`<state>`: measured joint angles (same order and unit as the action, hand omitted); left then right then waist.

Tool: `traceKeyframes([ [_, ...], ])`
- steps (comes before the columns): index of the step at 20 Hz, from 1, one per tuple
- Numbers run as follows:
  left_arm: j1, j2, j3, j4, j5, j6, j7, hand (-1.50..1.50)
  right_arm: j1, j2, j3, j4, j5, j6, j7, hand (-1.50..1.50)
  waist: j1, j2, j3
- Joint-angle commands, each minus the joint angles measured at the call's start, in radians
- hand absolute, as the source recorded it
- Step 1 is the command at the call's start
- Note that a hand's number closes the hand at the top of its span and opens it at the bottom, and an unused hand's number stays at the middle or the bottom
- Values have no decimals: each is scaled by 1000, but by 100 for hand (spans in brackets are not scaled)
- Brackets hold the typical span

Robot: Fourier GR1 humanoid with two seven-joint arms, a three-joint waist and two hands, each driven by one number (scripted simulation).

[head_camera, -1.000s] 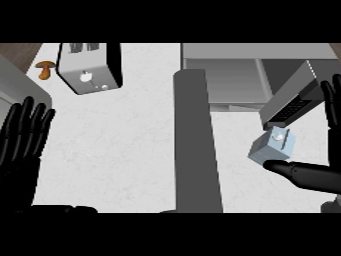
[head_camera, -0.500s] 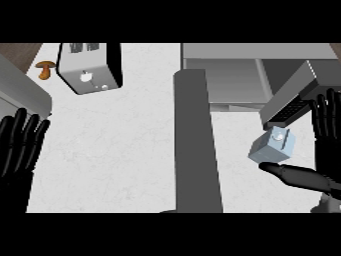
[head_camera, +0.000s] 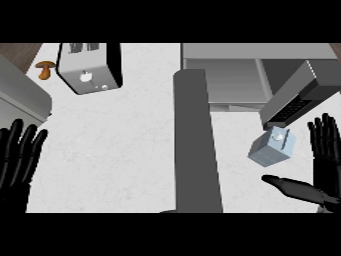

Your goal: Pick up the milk, place it into the microwave and close the microwave

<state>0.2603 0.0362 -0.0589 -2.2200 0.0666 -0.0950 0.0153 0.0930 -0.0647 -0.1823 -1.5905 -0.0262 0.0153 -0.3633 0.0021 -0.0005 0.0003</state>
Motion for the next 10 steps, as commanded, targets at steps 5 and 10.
traceKeyframes([
  [5, 74, 12, 18, -27, 29, -43, -30, -150, -102, -3, -44, 378, 25, 1, -255, -150, 5, 1, 0],
  [10, 67, 25, 57, -53, 78, -57, 3, -150, -132, -48, -92, 448, -58, 80, -287, -150, 3, 0, 0],
])
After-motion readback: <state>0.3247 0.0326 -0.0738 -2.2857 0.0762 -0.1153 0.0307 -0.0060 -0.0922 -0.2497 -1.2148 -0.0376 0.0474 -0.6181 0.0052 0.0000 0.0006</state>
